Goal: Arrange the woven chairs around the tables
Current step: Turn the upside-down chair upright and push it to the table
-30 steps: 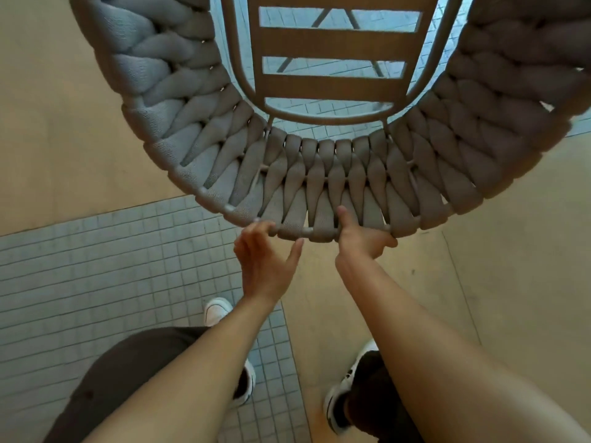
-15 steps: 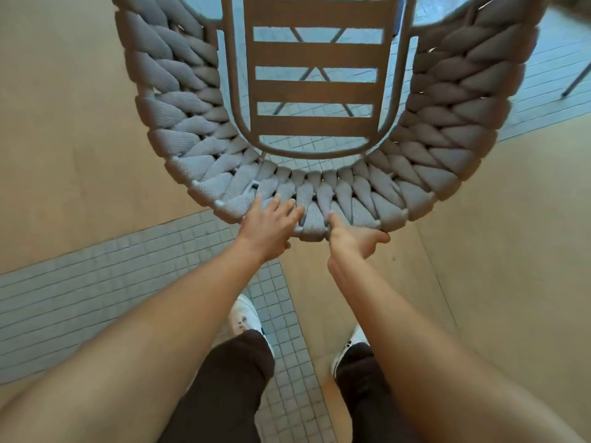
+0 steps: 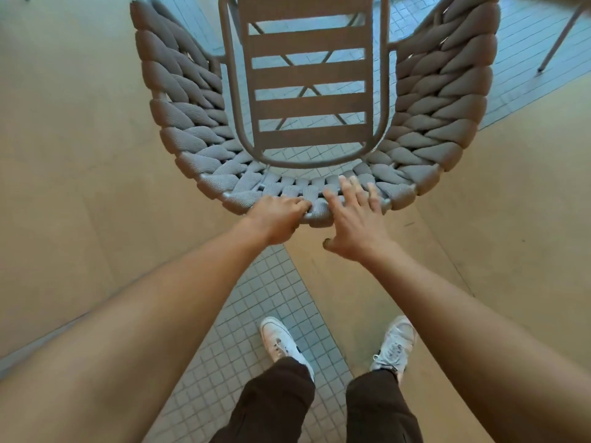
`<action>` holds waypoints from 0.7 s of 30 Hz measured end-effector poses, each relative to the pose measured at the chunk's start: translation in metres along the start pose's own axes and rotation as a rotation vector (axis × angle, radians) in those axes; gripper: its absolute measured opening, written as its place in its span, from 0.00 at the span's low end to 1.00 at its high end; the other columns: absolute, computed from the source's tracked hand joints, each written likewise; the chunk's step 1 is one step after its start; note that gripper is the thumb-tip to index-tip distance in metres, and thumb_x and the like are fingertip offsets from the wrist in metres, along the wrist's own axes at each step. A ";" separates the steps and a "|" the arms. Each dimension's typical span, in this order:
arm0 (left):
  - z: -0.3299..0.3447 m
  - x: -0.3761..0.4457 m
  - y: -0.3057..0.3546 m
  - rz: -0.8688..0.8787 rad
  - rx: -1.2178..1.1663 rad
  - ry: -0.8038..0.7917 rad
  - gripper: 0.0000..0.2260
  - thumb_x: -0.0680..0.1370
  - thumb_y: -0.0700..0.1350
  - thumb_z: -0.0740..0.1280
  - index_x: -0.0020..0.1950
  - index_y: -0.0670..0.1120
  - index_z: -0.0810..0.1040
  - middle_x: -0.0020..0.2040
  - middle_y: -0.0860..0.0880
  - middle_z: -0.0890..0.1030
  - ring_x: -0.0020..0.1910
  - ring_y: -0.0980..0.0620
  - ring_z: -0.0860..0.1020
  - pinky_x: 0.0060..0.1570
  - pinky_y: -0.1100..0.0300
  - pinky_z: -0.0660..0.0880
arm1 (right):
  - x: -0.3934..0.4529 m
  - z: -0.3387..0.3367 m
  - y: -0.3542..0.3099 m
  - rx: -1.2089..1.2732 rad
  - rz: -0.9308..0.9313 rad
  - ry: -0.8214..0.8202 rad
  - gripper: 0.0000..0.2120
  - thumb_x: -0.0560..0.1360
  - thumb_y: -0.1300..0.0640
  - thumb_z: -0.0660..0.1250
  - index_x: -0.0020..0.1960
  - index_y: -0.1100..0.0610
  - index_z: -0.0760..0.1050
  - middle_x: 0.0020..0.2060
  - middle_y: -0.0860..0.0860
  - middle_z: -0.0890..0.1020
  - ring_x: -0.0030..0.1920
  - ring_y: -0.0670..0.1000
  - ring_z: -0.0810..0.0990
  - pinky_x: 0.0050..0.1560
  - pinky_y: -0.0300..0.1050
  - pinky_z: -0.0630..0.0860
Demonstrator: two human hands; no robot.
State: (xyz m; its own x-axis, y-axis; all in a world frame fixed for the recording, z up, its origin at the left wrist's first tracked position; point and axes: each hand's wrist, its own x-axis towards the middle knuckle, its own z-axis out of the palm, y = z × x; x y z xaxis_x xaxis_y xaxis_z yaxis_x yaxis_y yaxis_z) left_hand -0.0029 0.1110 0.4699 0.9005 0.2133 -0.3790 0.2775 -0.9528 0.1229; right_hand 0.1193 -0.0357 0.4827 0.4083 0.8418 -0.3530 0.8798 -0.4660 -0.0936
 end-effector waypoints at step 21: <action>-0.109 0.095 -0.123 0.143 -0.007 -0.048 0.09 0.71 0.47 0.67 0.50 0.56 0.71 0.42 0.54 0.78 0.38 0.48 0.77 0.37 0.53 0.75 | 0.157 -0.104 0.018 -0.124 -0.032 0.020 0.08 0.72 0.48 0.67 0.44 0.49 0.70 0.32 0.48 0.64 0.40 0.56 0.69 0.45 0.53 0.64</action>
State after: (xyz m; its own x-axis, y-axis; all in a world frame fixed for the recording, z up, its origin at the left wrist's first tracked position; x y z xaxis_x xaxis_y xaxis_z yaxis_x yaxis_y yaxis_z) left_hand 0.0850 0.2714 0.5185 0.9138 0.0649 -0.4009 0.1502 -0.9712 0.1852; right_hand 0.2246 0.1166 0.5225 0.3835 0.8615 -0.3327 0.9152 -0.4029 0.0116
